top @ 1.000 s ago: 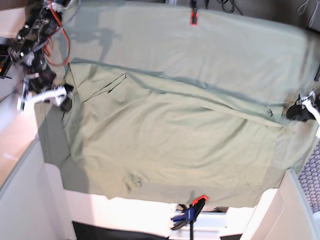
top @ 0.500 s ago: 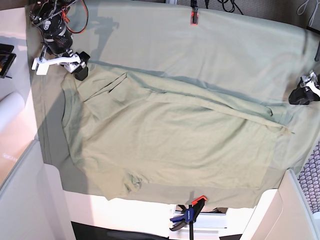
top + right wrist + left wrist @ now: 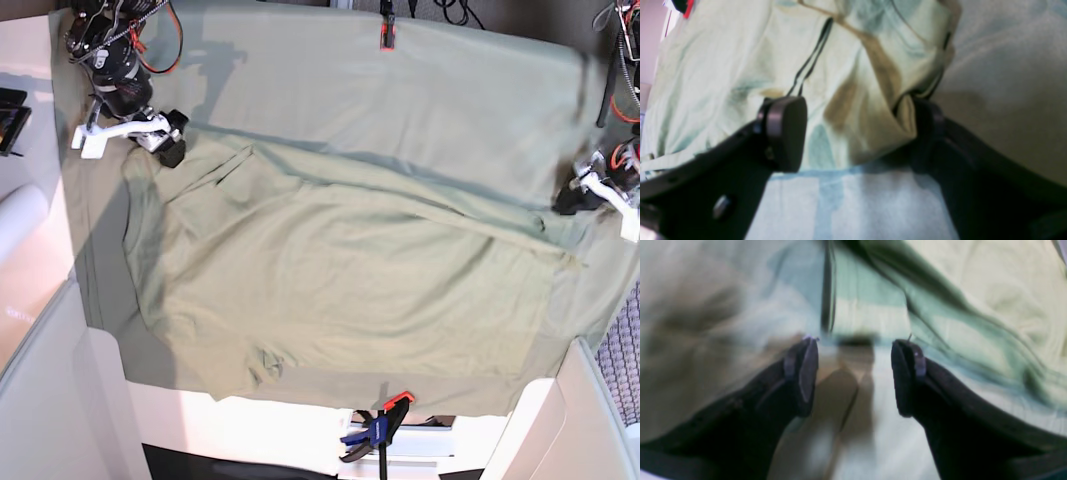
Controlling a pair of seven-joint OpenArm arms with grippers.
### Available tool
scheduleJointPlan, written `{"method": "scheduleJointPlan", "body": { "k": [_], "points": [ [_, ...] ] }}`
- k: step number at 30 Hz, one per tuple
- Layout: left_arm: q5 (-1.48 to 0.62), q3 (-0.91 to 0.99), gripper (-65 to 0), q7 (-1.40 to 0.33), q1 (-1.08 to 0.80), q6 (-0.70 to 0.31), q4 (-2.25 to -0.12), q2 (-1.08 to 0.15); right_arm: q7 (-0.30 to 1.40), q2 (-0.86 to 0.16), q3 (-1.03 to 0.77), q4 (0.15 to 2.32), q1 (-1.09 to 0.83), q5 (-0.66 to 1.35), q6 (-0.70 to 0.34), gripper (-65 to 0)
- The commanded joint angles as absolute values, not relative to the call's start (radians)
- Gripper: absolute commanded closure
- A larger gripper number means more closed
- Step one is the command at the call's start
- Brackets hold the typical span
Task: Fold the T-shirt properly
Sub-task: 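Lower the held edges onto the shirt and release both grippers, then regrasp the shirt edges and drag them back toward the robot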
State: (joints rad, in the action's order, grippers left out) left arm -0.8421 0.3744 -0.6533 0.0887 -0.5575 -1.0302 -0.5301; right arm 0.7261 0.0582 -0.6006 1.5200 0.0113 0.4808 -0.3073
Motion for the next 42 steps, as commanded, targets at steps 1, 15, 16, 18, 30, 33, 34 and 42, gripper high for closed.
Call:
{"method": "scheduleJointPlan", "body": {
  "k": [1,15,16,18,30,33,34,42],
  "points": [
    [-0.852,0.383,-38.2,-0.629,0.125,-0.56,-1.008,-0.558,0.731,0.052,-0.6,1.53,0.019,0.479,-0.31,-44.7],
    [-0.829,0.276,-38.2,-0.632,0.249,-0.561,-0.841,-0.493,0.73,0.052,-0.6,1.53,0.019,0.478,-0.31,-44.6],
    [-0.828,0.273,-38.1,-0.632,0.249,-0.561,-0.841,-0.485,0.73,0.052,-0.6,1.53,0.019,0.477,-0.31,-44.5],
    [-0.827,0.273,-36.8,-0.632,0.249,-0.561,-0.841,-0.479,0.729,0.052,-0.6,1.53,0.019,0.47,-0.31,-44.5],
    [-0.875,0.273,0.0,-0.692,0.249,-0.698,-0.845,-0.574,0.742,0.026,-0.6,1.532,0.027,0.522,-0.321,0.0],
    [-0.948,0.273,0.0,-0.763,0.245,-0.698,-0.845,-0.614,0.775,-0.001,-0.6,1.548,0.021,0.554,-0.336,0.0],
    [-0.976,0.273,0.0,-0.781,0.239,-0.698,-0.846,-0.627,0.789,-0.01,-0.6,1.554,0.018,0.564,-0.344,0.0],
    [-1.057,0.273,0.0,-0.814,0.026,-0.698,-1.015,-0.721,0.844,-0.076,-0.6,1.654,-0.091,0.588,-0.345,0.0]
  ]
}}
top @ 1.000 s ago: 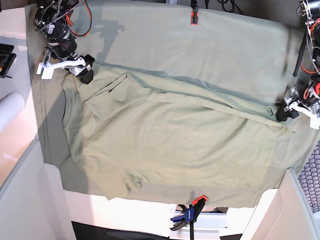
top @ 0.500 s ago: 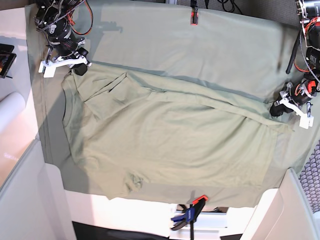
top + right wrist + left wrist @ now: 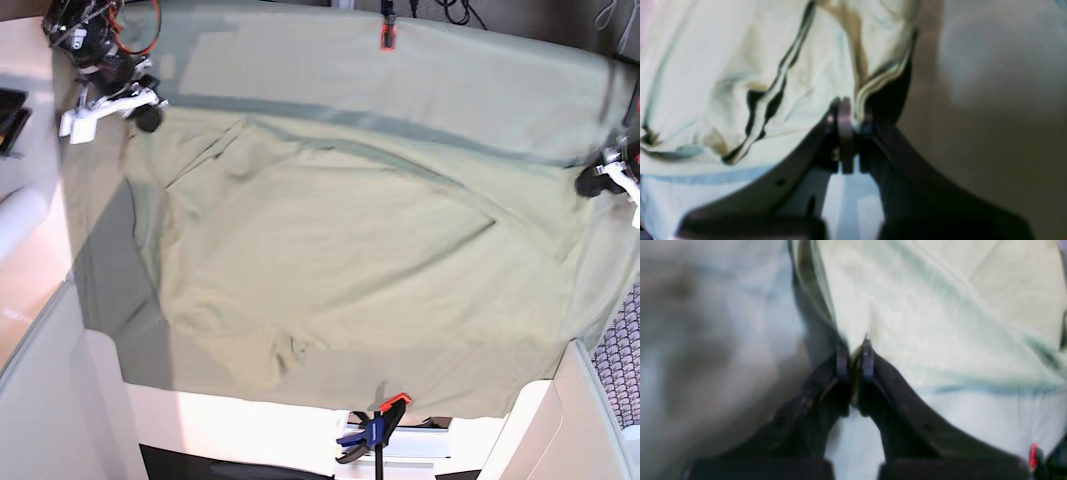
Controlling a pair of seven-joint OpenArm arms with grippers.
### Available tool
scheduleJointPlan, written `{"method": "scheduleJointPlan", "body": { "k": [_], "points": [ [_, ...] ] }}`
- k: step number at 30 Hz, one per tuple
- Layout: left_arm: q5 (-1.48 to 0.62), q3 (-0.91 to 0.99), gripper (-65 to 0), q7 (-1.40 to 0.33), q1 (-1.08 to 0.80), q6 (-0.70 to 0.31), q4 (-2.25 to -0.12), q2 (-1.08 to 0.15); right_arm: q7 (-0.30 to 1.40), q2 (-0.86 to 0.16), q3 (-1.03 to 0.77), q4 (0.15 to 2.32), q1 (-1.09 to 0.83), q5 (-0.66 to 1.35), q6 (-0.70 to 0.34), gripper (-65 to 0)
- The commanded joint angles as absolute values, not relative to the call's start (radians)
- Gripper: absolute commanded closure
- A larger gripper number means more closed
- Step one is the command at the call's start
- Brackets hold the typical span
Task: Fold the T-shirt properly
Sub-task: 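Regrasp the shirt edges and drag them back toward the robot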
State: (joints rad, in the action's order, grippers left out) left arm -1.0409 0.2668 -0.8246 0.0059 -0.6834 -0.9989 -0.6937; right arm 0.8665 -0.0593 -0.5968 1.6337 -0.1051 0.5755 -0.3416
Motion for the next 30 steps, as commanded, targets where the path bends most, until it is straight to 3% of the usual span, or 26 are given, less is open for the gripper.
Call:
{"method": "scheduleJointPlan", "body": {
  "k": [1,15,30],
  "points": [
    [-1.058,0.273,0.0,-0.813,-0.007,-0.698,-1.053,-0.725,0.846,-0.084,-0.6,1.674,-0.109,0.59,-0.345,0.0],
    [-1.035,0.351,0.0,-0.813,-0.359,-0.698,-1.441,-0.785,0.846,-0.138,-0.616,1.963,-0.438,0.595,-0.344,0.0],
    [-1.024,0.365,0.0,-0.812,-0.488,-0.698,-1.483,-0.781,0.858,-0.138,-0.657,1.972,-0.513,0.582,-0.345,0.0]
  ]
}}
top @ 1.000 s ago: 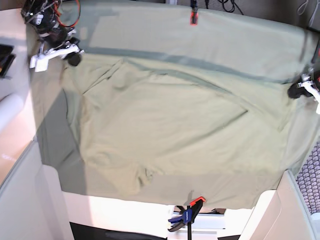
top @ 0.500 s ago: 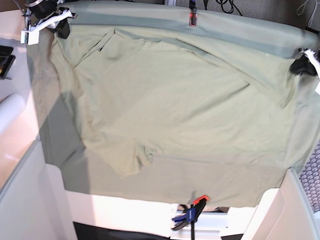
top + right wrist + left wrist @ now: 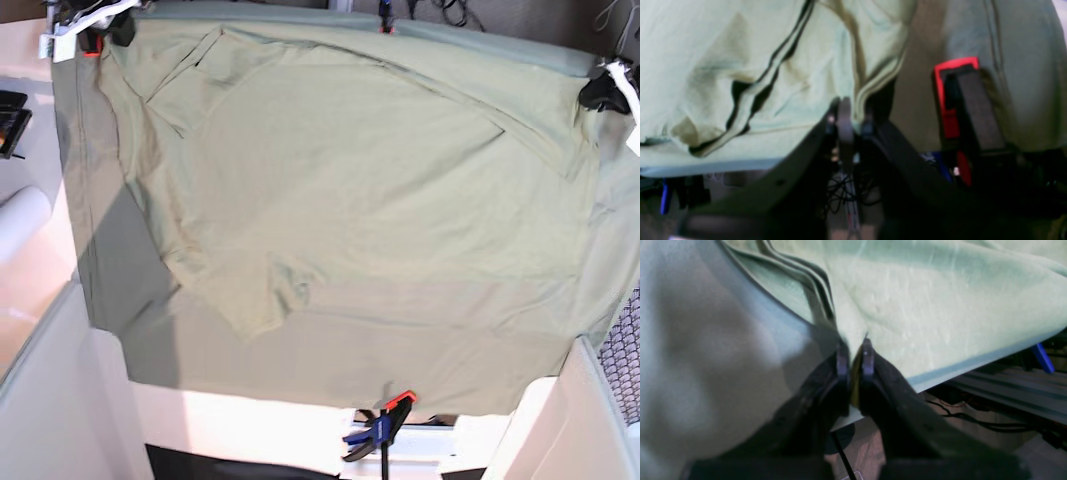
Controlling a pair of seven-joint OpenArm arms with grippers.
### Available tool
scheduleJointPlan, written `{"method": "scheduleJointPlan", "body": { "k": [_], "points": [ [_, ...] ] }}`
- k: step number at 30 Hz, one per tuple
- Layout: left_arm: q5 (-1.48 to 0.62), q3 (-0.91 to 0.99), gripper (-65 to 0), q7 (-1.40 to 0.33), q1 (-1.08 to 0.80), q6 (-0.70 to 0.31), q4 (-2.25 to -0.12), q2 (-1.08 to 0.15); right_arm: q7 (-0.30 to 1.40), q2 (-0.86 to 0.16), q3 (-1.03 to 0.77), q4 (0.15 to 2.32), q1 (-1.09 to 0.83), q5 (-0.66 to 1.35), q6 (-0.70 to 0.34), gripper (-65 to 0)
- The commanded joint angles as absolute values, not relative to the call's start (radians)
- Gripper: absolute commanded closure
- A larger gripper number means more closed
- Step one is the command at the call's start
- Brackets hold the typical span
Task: Fold the T-shirt properly
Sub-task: 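Regrasp the shirt edges and drag them back toward the robot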
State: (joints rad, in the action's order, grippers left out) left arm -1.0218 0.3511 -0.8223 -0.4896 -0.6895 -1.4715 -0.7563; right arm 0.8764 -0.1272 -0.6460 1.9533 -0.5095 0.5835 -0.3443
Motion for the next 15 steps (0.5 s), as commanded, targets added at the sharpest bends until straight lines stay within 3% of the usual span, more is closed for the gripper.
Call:
{"method": "scheduleJointPlan", "body": {
  "k": [1,2,3,5,8,10,15],
  "points": [
    [-1.024,0.365,0.0,-0.812,-0.488,-0.698,-1.483,-0.781,0.858,-0.138,-0.657,1.972,-0.514,0.579,-0.345,0.0],
    [-1.024,0.365,0.0,-0.812,-0.488,-0.698,-1.483,-0.781,0.858,-0.138,-0.657,1.971,-0.514,0.579,-0.345,0.0],
    [-1.024,0.365,-4.0,-0.812,-0.488,-0.698,-1.483,-0.781,0.858,-0.137,-0.657,1.971,-0.513,0.576,-0.345,0.0],
    [-1.024,0.365,-18.0,-0.807,-0.488,-0.698,-1.483,-0.781,0.858,-0.135,-0.657,1.971,-0.513,0.575,-0.345,0.0],
    [-1.028,0.365,-30.1,-0.804,-0.488,-0.698,-1.483,-0.781,0.857,-0.136,-0.657,1.971,-0.513,0.558,-0.344,-31.0],
    [-1.032,0.365,-30.2,-0.805,-0.488,-0.698,-1.483,-0.782,0.857,-0.136,-0.657,1.971,-0.513,0.556,-0.344,-40.9],
    [-1.041,0.387,-30.2,-0.805,-0.488,-0.698,-1.486,-0.782,0.855,-0.136,-0.674,1.971,-0.511,0.538,-0.343,-41.2]
  ]
}}
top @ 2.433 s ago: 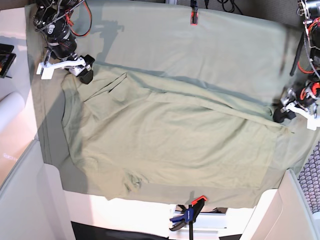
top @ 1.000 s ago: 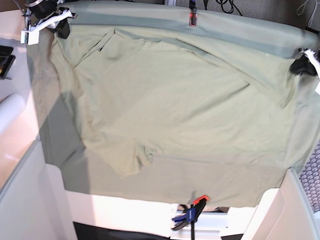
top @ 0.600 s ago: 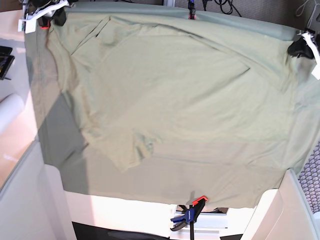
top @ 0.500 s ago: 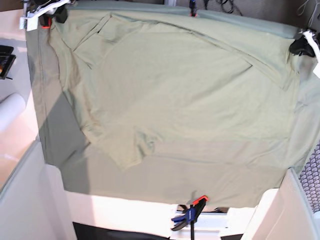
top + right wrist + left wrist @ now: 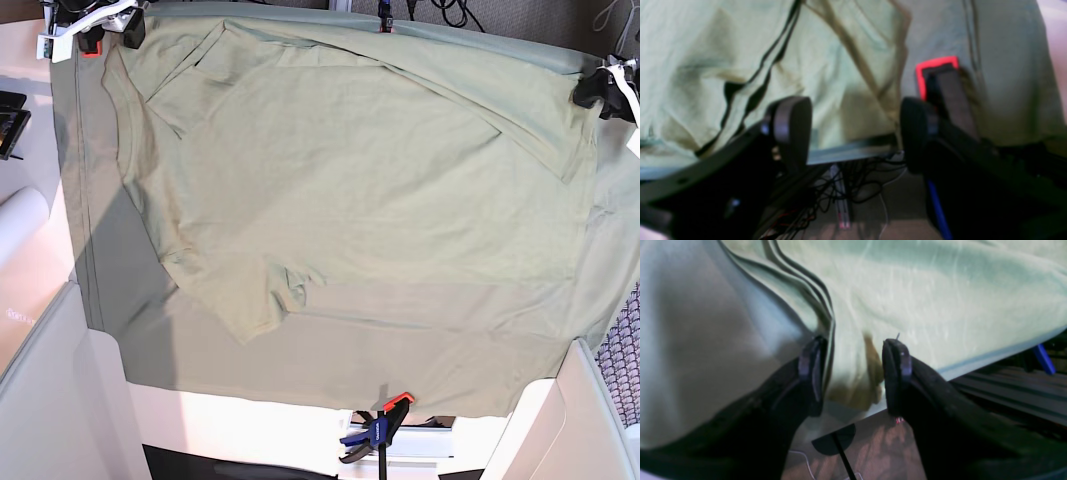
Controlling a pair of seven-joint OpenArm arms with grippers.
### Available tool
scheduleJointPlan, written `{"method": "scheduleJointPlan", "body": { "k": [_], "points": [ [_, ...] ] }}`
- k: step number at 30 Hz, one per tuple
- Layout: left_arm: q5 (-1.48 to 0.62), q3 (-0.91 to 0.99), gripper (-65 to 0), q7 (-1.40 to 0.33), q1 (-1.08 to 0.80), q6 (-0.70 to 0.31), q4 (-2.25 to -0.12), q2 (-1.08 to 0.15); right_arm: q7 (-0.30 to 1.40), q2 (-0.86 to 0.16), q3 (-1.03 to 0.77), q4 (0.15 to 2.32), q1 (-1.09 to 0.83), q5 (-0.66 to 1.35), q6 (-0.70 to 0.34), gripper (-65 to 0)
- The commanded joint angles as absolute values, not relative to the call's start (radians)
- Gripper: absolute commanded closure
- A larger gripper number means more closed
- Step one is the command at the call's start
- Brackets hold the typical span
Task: Fold the T-shirt properly
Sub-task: 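Regrasp the shirt edges and drag them back toward the robot, then grasp the shirt body midway with both grippers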
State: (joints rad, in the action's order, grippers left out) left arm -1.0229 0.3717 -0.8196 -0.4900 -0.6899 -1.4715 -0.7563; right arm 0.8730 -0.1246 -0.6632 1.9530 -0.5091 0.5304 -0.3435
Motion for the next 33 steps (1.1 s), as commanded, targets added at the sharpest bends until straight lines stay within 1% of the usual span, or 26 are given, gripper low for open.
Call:
{"method": "scheduleJointPlan", "body": {
  "k": [1,5,8,12,15,20,23,24,26,28,30,33],
  "points": [
    [-1.05,0.402,-30.2,-0.805,-0.487,-0.698,-1.489,-0.782,0.847,-0.136,-0.687,1.971,-0.508,0.539,-0.341,-41.2],
    [-1.068,0.509,-30.2,-0.766,-0.482,-0.698,-1.516,-0.782,0.785,-0.138,-0.735,1.971,-0.438,0.542,-0.336,-41.2],
    [-1.089,0.595,-30.2,-0.746,-0.479,-0.698,-1.533,-0.783,0.767,-0.142,-0.735,1.967,-0.326,0.525,-0.332,-41.2],
    [-1.091,0.614,-30.2,-0.744,-0.48,-0.698,-1.549,-0.785,0.725,-0.169,-0.695,1.885,-0.139,0.477,-0.32,-41.2],
    [-1.063,0.598,-30.3,-0.717,-0.48,-0.698,-1.55,-0.785,0.704,-0.201,-0.628,1.726,0.028,0.419,-0.31,-41.2],
    [-1.019,0.594,-30.9,-0.699,-0.48,-0.698,-1.55,-0.785,0.642,-0.246,-0.517,1.345,0.292,0.325,-0.3,-41.2],
    [-1.002,0.594,-39.3,-0.663,-0.479,-0.698,-1.55,-0.785,0.628,-0.254,-0.481,1.12,0.423,0.321,-0.299,-41.2],
    [-0.987,0.594,-40.9,-0.645,-0.479,-0.698,-1.55,-0.785,0.628,-0.252,-0.469,1.056,0.457,0.321,-0.299,-41.2],
    [-0.956,0.59,-41.7,-0.611,-0.467,-0.698,-1.546,-0.784,0.624,-0.249,-0.439,0.95,0.508,0.321,-0.303,-41.2],
    [-0.92,0.578,-41.7,-0.599,-0.431,-0.698,-1.53,-0.784,0.606,-0.246,-0.402,0.892,0.532,0.332,-0.327,-41.2],
    [-0.877,0.554,-41.6,-0.603,-0.372,-0.697,-1.503,-0.785,0.603,-0.24,-0.364,0.878,0.538,0.338,-0.339,-41.1],
    [-0.812,0.484,-41.6,-0.601,-0.247,-0.635,-1.428,-0.785,0.604,-0.226,-0.326,0.884,0.54,0.34,-0.34,-41.1]
  ]
}}
